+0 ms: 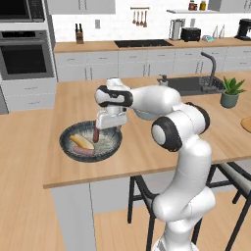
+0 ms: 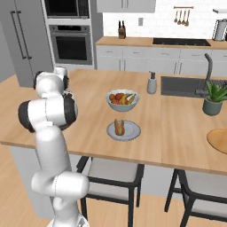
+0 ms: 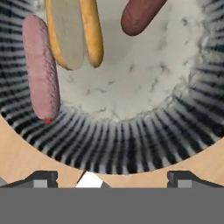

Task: Place one bun and one sausage from the bowl on each plate.

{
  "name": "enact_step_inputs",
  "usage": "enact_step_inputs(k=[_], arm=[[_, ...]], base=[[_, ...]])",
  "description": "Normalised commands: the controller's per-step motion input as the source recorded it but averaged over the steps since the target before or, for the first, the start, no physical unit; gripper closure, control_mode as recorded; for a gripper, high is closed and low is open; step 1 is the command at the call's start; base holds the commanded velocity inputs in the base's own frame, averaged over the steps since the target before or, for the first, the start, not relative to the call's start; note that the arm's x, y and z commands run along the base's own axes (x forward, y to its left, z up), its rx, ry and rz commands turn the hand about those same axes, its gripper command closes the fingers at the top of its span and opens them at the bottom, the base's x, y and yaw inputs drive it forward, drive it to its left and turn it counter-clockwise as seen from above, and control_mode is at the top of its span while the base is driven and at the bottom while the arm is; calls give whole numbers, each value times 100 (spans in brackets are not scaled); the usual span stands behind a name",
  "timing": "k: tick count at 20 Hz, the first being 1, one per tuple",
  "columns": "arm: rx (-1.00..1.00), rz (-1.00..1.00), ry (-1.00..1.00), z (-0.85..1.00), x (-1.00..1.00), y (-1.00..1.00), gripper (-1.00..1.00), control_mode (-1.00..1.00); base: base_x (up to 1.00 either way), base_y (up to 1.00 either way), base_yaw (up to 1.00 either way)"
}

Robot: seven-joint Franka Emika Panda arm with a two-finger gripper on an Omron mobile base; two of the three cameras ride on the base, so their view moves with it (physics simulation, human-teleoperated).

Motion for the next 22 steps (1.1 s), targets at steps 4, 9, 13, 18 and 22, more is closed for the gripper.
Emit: enact_step_inputs(k=[4, 9, 13, 18, 22], arm=[[-5, 16, 5, -4, -9, 100, -100, -100], [0, 15, 8, -12, -17, 84, -100, -100], [0, 10, 4, -22, -10, 17, -100, -100], [0, 3, 0, -43, 16, 0, -100, -100], [0, 6, 0, -40, -4, 2, -100, -100]], base=[[0, 0, 0], [0, 0, 0], [0, 0, 0], [0, 0, 0], [0, 0, 0]])
